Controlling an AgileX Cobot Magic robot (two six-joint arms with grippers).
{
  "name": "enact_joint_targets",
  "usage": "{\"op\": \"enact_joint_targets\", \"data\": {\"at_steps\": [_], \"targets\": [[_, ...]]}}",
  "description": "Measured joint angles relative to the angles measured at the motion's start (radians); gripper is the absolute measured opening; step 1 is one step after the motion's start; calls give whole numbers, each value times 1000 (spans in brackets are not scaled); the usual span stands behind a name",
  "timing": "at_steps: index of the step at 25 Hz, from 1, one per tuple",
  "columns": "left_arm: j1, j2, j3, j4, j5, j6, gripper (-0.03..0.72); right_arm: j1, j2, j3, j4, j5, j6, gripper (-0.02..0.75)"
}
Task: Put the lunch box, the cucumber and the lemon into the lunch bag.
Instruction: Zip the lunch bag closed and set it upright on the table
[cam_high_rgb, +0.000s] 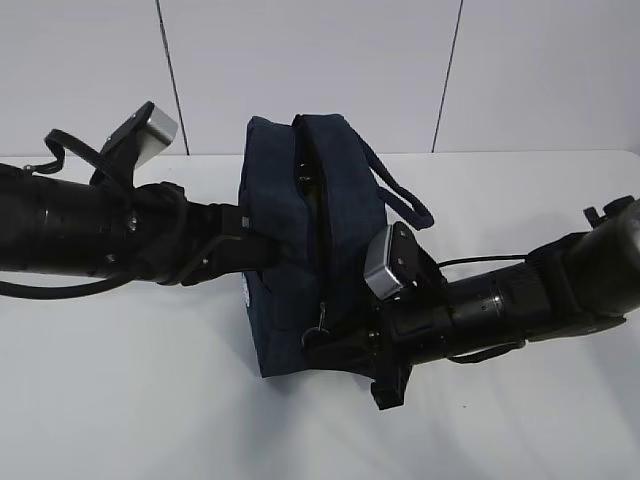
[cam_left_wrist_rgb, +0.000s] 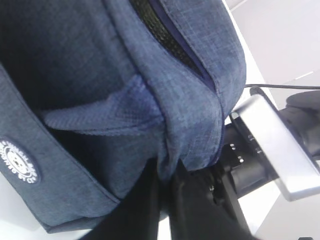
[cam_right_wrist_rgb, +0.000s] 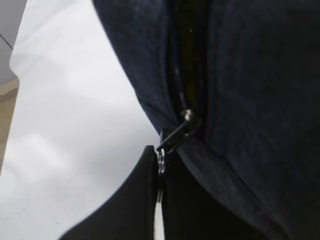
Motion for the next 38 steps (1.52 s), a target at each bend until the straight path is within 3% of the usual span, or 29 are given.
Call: {"op": "enact_joint_targets", "data": {"at_steps": [17,22,38], "targets": [[0,0,0,0,0,0,-3,0,-132,0,-181,-143,230,8],[0,0,0,0,0,0,-3,0,-182,0,-301,-209,316,8],[0,0,0,0,0,0,-3,0,-306,0,-452,-274,350,8]]}}
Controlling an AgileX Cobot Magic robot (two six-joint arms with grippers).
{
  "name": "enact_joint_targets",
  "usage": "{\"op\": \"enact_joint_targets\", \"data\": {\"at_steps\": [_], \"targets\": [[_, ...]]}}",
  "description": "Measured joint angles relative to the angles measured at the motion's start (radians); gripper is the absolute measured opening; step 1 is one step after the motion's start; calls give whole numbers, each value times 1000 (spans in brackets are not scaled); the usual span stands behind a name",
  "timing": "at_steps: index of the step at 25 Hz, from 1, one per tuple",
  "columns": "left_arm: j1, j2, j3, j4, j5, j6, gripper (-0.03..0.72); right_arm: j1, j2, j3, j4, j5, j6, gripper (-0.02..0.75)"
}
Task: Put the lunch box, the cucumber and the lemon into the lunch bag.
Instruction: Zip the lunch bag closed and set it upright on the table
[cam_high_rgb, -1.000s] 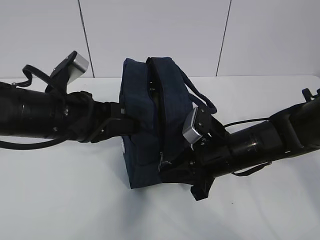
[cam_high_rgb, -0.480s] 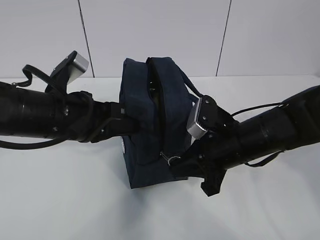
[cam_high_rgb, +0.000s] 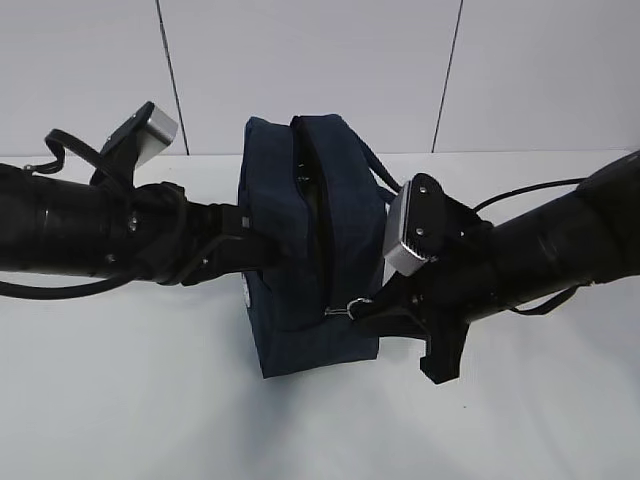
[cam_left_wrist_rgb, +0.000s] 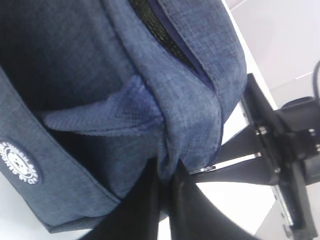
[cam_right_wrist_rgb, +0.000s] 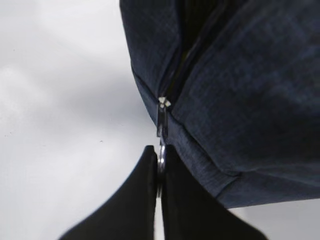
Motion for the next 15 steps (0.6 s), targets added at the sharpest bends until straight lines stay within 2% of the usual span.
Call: {"op": "enact_joint_targets", "data": {"at_steps": [15], "targets": [[0,0,0,-6,0,0,-3,2,-80,-79,-37,21,0,8]]}}
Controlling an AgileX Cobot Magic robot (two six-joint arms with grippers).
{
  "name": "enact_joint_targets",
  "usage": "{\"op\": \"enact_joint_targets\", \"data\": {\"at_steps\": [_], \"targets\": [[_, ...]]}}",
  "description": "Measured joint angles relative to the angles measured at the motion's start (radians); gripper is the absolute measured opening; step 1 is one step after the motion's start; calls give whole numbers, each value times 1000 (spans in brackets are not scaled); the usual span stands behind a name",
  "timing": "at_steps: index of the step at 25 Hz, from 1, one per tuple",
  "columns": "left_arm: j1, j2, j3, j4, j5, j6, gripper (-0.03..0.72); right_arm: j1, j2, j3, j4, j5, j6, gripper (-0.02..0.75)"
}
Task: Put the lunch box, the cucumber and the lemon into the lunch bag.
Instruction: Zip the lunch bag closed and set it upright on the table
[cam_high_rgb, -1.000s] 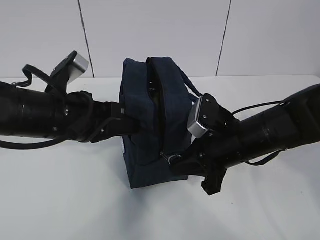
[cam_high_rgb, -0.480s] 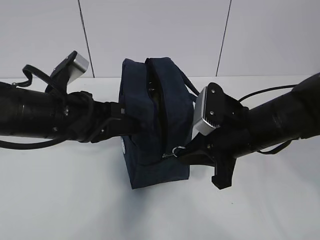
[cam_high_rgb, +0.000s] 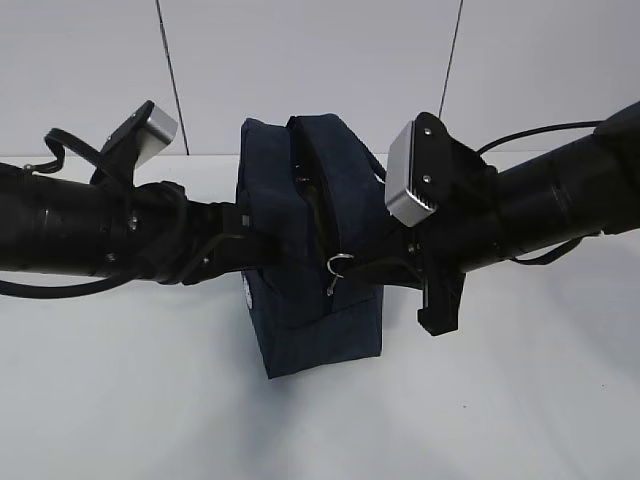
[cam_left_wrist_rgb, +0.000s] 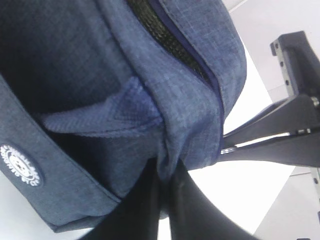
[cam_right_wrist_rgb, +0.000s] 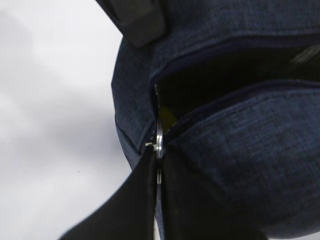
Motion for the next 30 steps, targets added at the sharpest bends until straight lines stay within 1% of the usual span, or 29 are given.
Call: {"op": "enact_joint_targets", "data": {"at_steps": [6,18,30], "targets": [[0,0,0,0,0,0,-3,0,-5,-2,-7,31,0,8],[0,0,0,0,2,0,-3,0,-53,-24,-12,33,18,8],[0,0,-2,-6,12,0,-3,2,-53,-123,-21,30,57,8]]}}
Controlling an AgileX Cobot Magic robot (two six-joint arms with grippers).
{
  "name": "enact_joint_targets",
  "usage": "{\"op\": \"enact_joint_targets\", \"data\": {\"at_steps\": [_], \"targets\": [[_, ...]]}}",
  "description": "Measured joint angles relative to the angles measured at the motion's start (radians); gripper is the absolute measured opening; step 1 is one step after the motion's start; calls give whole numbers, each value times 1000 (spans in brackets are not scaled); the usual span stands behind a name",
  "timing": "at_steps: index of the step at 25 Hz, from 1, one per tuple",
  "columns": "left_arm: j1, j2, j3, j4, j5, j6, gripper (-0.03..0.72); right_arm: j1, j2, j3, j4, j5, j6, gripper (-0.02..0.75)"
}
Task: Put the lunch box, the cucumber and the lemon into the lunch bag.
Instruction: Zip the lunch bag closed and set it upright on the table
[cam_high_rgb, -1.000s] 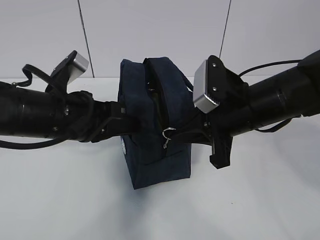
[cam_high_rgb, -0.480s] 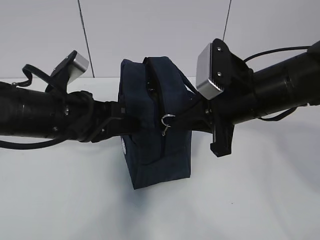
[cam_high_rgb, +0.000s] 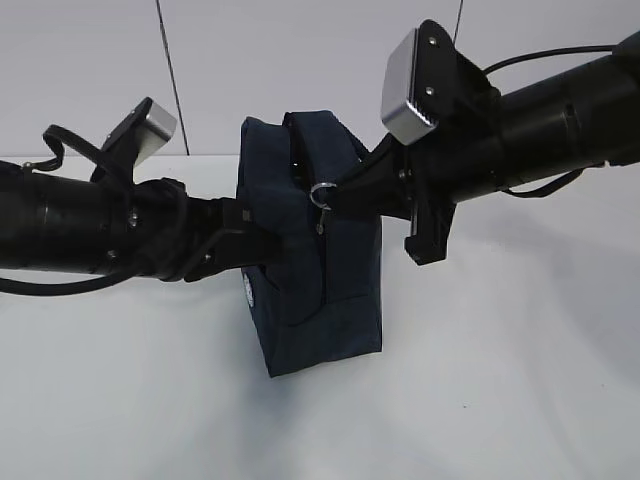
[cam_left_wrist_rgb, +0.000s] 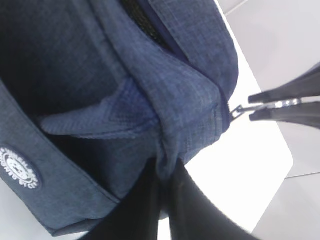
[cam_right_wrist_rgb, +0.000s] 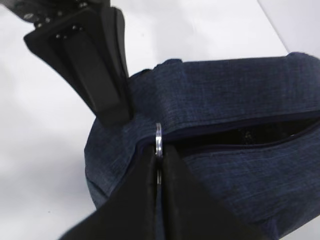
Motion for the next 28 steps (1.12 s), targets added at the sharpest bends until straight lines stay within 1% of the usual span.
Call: {"op": "enact_joint_targets", "data": {"at_steps": [10,17,28], "targets": [[0,0,-2,-6,25,0,-3,16,40,-65,-15,-11,21,8],[0,0,-2,3,45,0,-3,43,53,-71,-15,-76,25,8],[2,0,-2,17,82,0,-3,47,56,-72,-15,-105,29,8]]}}
